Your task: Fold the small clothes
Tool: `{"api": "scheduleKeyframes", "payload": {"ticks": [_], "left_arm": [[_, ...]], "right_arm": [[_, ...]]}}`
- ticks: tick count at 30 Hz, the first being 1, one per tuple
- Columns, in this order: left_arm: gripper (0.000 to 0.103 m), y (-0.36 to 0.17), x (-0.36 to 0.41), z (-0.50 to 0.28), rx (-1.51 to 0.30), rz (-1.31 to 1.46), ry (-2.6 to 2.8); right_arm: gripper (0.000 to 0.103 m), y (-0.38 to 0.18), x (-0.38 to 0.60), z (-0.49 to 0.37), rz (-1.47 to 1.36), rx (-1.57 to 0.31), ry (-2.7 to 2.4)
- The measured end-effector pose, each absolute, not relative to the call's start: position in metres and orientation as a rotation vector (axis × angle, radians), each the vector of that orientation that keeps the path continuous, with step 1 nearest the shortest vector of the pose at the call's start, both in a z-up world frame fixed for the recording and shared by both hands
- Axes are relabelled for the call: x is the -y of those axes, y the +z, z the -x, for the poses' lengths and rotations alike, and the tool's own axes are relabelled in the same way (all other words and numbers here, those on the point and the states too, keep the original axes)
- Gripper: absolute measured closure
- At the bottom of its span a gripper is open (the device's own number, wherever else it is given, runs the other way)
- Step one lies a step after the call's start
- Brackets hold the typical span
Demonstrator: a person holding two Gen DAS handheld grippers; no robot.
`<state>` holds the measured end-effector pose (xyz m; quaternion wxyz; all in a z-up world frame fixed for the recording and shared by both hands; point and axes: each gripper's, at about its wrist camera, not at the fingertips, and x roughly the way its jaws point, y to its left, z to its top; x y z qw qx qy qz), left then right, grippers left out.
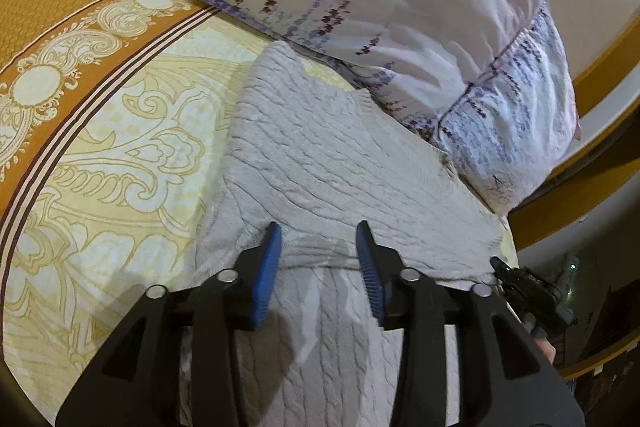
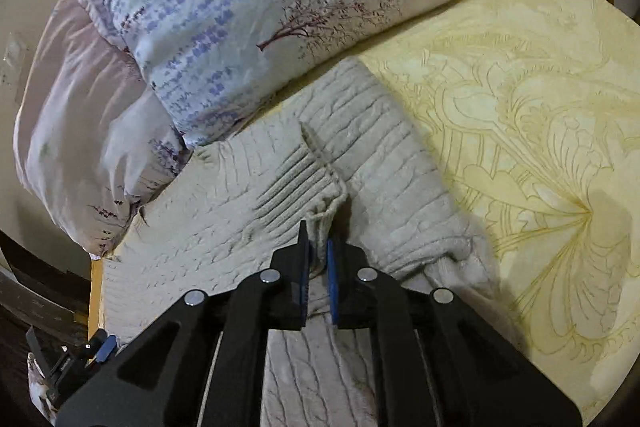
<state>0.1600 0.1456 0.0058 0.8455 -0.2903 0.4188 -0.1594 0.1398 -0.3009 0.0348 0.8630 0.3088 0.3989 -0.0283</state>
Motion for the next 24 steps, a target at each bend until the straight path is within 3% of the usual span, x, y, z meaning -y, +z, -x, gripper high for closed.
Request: {"api": "scheduleKeyframes", "payload": {"ticks": [2, 4, 6, 15, 24], "left_arm": [[0.052, 0.01, -0.149, -0.152, -0.873, 0.621, -0.36], [0.052, 0.014, -0.155, -0.139, -0.856, 0.609, -0.387], [0.052, 0.016, -0.161, -0.127, -0.848, 0.592, -0.4], [0.052, 0.006, -0.201, -0.063, -0.857, 0.614, -0.452], [0.053, -0.006, -0.196, -0.022, -0.878, 0.633, -0.489]], "right_arm": [[0.081, 0.041, 0.304, -0.132, -0.658, -0.827, -0.041], [0.05, 0.053, 0.313, -0.114, -0.674, -0.789, -0.008], [0.041, 0.06, 0.322, -0.094, -0.672, -0.765, 0.025], [0.042, 0.04, 0.365, -0.013, -0.729, -0.845, 0.13], [0.062, 0.02, 0.357, 0.028, -0.768, -0.909, 0.24]]}}
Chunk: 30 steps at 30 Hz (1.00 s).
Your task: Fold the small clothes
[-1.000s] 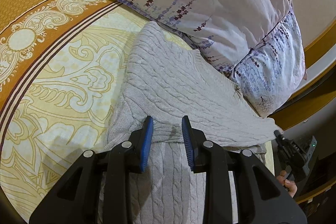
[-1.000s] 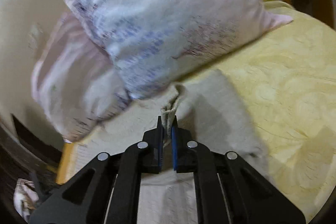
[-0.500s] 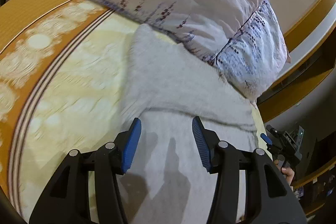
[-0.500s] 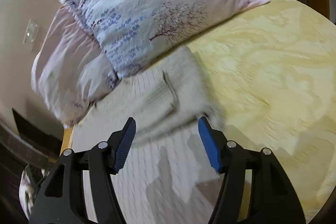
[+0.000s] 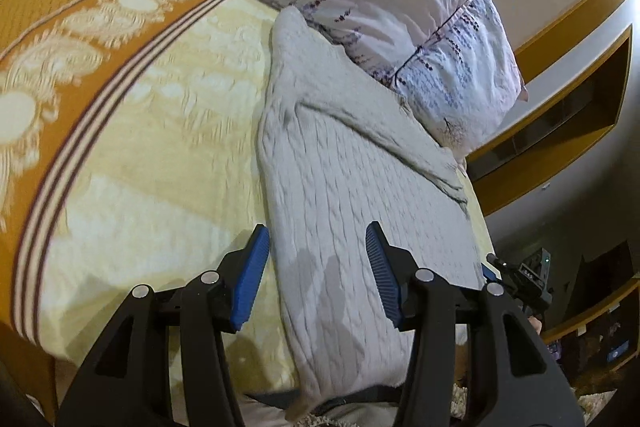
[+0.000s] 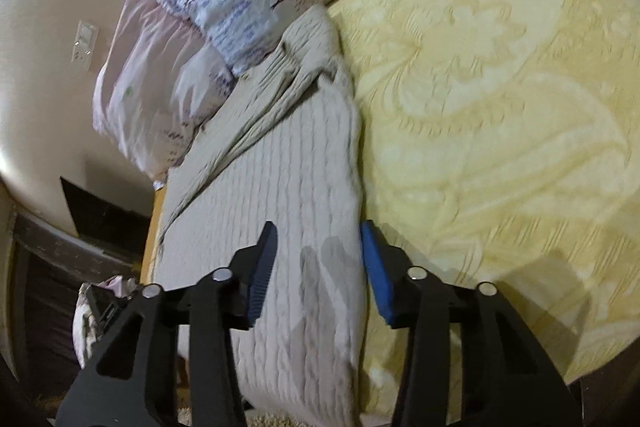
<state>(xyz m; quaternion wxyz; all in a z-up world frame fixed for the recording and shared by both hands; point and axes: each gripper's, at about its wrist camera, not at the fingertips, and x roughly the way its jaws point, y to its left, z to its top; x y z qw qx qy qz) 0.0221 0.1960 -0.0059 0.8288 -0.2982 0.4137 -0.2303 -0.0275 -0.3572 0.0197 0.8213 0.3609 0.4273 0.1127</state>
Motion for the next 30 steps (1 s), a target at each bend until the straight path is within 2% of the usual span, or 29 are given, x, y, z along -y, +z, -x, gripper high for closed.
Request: {"api": "scheduleKeyframes", "payload": {"ticks": [8, 15, 24, 26, 27, 29, 30], "left_arm": [[0.06, -0.009, -0.187, 0.011, -0.857, 0.649, -0.56], [0.065, -0.027, -0.188, 0.035, -0.865, 0.77, -0.62], [0.068, -0.034, -0.163, 0.054, -0.928, 0.721, -0.689], [0.075, -0.038, -0.156, 0.053, -0.95, 0.716, -0.706], [0.077, -0.039, -0.155, 0.052, -0.953, 0.717, -0.708], [0.091, -0.036, -0.154, 0.052, -0.947, 0.706, -0.709], [0.093, -0.032, -0.154, 0.052, -0.94, 0.692, -0.706]], "right_arm": [[0.079, 0.01, 0.344, 0.053, -0.823, -0.939, 0.386], [0.084, 0.001, 0.332, 0.078, -0.864, -0.954, 0.489], [0.086, 0.004, 0.319, 0.103, -0.804, -0.975, 0.532], [0.094, 0.007, 0.314, 0.105, -0.755, -0.971, 0.516], [0.095, 0.01, 0.312, 0.105, -0.742, -0.962, 0.504], [0.096, 0.015, 0.313, 0.104, -0.724, -0.93, 0.493], [0.096, 0.02, 0.313, 0.104, -0.71, -0.902, 0.487]]}}
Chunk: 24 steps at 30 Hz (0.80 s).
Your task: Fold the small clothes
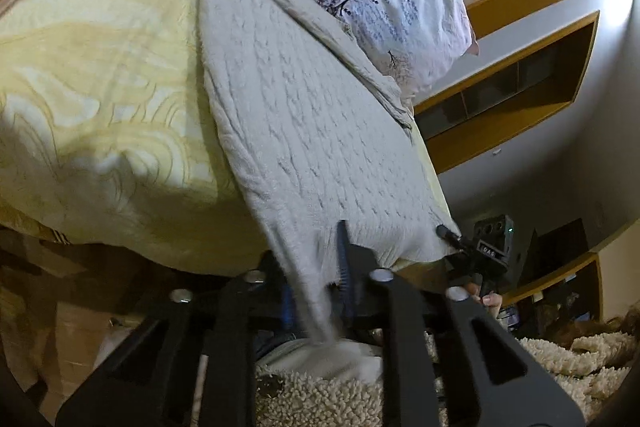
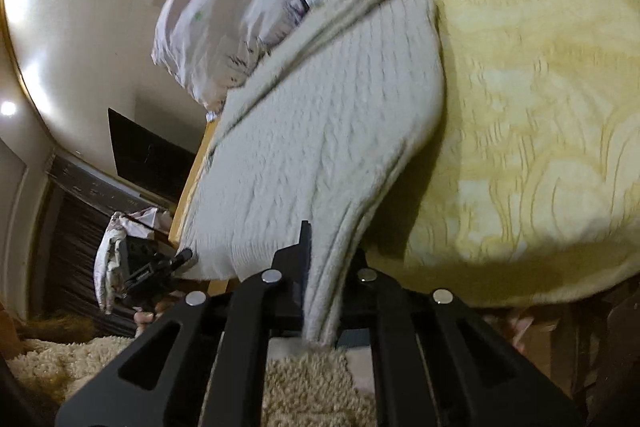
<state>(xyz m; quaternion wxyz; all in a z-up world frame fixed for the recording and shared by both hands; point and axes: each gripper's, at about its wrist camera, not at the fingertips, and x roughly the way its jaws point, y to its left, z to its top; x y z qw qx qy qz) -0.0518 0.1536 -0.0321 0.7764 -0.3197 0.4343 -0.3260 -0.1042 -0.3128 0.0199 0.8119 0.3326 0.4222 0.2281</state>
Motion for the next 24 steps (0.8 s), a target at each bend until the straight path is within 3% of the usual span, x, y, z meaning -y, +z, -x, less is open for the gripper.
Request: {"api": "scheduleKeyframes", "payload": {"ticks": [8, 24], "left_arm": [[0.097, -0.001, -0.165, 0.04, -0.852, 0.607, -0.647], [0.097, 0.083, -0.167, -0.043, -0.633, 0.459, -0.492]], "right_arm": [[0.097, 0.063, 0.311, 0.095, -0.583, -0.7, 0.412], [0.097, 0.13, 0.303, 0.041, -0.34, -0.467, 0.251]]}}
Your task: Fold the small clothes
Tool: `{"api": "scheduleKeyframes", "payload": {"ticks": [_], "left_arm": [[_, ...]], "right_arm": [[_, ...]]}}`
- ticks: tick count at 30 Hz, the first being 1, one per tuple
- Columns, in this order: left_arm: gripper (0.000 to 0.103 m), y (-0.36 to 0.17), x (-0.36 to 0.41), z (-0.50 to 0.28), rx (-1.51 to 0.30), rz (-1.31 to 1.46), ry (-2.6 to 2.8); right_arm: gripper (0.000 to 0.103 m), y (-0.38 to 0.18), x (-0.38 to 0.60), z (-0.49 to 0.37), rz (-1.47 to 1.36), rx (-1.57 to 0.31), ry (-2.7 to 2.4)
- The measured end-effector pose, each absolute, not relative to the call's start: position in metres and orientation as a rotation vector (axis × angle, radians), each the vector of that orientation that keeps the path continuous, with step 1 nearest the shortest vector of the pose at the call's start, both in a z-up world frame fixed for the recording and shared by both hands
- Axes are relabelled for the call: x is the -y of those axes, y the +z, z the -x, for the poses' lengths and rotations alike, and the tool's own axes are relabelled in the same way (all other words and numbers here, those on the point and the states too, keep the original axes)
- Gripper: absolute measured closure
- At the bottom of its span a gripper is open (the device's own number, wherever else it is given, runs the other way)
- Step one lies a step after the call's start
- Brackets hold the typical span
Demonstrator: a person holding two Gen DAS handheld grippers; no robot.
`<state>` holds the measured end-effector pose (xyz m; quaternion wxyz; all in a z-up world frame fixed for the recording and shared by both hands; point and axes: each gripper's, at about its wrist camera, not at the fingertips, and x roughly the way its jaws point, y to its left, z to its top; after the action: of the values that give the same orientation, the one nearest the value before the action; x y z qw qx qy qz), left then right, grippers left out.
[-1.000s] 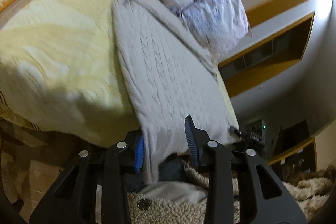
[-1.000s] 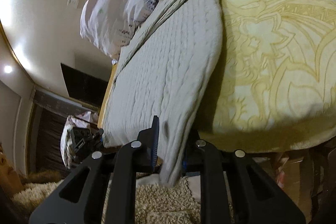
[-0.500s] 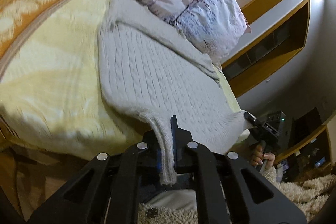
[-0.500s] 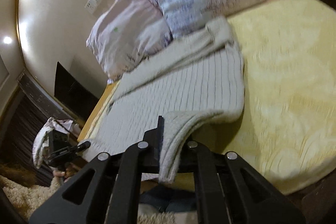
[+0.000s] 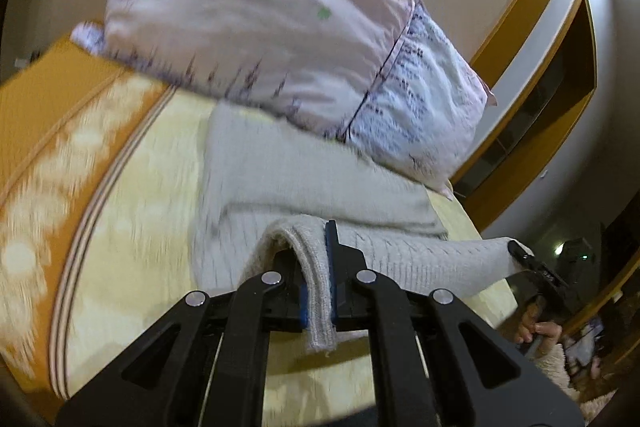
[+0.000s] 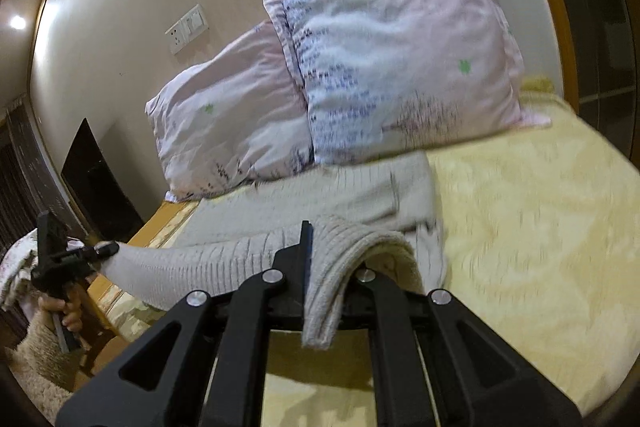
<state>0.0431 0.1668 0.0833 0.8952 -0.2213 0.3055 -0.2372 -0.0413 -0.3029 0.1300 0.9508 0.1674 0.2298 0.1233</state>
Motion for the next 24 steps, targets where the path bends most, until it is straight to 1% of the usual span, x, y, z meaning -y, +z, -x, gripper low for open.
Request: {"api": "scheduleKeyframes", "payload": {"ticks": [5, 11, 16, 24], "left_arm": [[0.097, 0.11, -0.157, -0.082, -0.583, 0.41, -0.464], [0.097, 0.117, -0.146, -0.14, -0.578, 0.397, -0.424], [0.097, 0.102, -0.138, -0.187, -0.624, 0.425, -0.39], [0.097, 0.049, -0.136, -0.236, -0.766, 0.487, -0.346]], "right_arm": [[0.097, 0.148, 0.305, 0.006, -0.329, -0.44, 0.226], [0.097, 0.16, 0.304, -0.049, -0.315, -0.447, 0.199], [0.097, 0.15, 0.307, -0.103, -0.335, -0.498, 0.175], [0.097, 0.101, 0.315, -0.165, -0.401, -0.662, 0.127]]}}
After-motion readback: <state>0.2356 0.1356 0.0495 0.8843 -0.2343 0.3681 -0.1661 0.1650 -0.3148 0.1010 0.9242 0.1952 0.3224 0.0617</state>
